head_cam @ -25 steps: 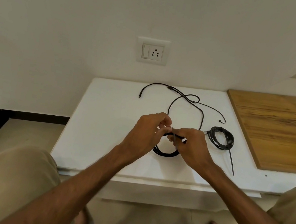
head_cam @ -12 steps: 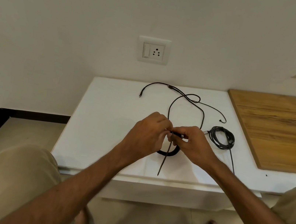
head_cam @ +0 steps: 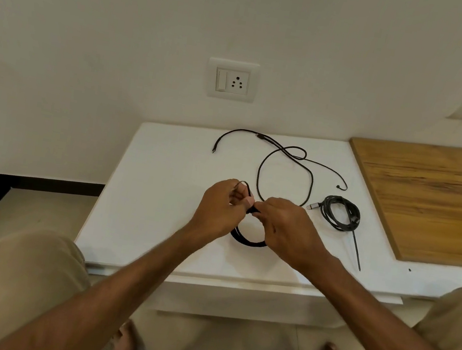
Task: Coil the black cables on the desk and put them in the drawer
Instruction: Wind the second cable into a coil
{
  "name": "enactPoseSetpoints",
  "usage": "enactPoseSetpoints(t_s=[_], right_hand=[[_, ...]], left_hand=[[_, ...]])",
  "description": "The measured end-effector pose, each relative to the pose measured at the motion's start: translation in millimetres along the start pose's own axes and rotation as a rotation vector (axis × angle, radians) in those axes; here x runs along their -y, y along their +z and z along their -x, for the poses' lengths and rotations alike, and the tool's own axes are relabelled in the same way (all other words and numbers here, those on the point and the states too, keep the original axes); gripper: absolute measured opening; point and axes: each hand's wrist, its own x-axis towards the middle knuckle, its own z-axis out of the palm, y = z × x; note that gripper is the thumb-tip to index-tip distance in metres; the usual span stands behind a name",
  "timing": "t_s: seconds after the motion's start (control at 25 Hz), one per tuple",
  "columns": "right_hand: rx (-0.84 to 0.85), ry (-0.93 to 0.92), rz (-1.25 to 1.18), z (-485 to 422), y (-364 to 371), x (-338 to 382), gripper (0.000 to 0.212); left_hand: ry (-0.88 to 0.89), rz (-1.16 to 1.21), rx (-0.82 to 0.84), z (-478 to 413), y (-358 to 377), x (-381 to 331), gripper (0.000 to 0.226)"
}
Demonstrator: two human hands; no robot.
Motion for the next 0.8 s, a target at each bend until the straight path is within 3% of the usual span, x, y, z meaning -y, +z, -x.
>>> enactPoseSetpoints(t_s=[0.2,0.36,0.44,0.6,0.8], right_hand=[[0.011,-0.034,0.159,6,10,1,0.026],[0.05,0.092,0.115,6,7,10,0.014],[0.085,0.183,0.048,2,4,10,0.017],[0.047,0.23,-0.06,-6,-7,-1,0.018],[0.051,0.398,-0.341,-6,-9,-6,0.021]], left_hand=[[-0.204,0.197,0.117,1,-8,0,0.011],[-0.029,0.062,0.154,-5,-12,5,0.011],[0.074,-0.059,0.196,-11,-17,8,0.011],[0.07,-0.03,0.283,-12,-23,7,0.011],[0.182,-0.116,0.174,-13,-22,7,0.008]])
